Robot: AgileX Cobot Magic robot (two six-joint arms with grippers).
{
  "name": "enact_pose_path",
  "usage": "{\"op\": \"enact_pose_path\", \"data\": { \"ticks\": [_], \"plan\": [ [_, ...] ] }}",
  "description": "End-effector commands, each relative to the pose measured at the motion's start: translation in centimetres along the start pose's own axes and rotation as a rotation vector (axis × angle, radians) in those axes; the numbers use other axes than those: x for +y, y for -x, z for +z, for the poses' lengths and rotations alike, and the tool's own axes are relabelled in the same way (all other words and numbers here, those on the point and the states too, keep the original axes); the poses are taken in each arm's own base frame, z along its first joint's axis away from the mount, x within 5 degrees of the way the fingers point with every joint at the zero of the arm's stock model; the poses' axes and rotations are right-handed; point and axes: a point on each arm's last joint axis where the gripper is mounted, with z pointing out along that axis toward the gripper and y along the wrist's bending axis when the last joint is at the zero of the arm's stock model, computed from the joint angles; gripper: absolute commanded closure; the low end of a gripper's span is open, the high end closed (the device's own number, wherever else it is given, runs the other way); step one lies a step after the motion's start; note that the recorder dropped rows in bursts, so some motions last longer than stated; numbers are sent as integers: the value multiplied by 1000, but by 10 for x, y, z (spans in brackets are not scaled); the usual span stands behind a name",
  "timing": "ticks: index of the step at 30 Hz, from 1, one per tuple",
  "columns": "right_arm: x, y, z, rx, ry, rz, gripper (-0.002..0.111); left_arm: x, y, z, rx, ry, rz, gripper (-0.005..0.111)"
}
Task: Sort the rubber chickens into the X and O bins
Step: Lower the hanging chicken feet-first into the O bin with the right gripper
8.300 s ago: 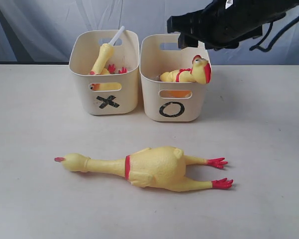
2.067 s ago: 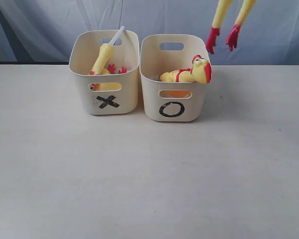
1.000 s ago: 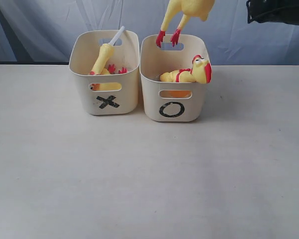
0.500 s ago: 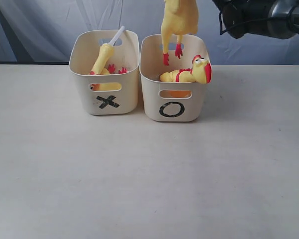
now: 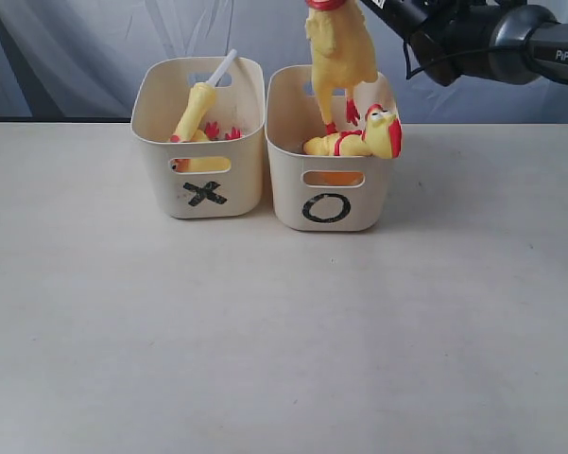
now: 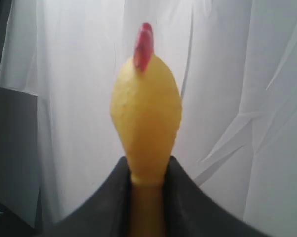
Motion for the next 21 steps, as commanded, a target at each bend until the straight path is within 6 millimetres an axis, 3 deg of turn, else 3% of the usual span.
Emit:
{"op": "enact_pose_path", "data": {
  "ticks": [1, 9, 21],
  "plan": [
    [6, 4, 2, -42, 60, -99, 109, -1, 2, -4, -26, 0, -3, 107],
    [13, -19, 2, -13, 81, -87, 109, -1, 2, -5, -29, 1, 0, 107],
    [16, -37, 1, 85, 116, -150, 109, -1, 2, -5, -29, 1, 0, 107]
  ]
}}
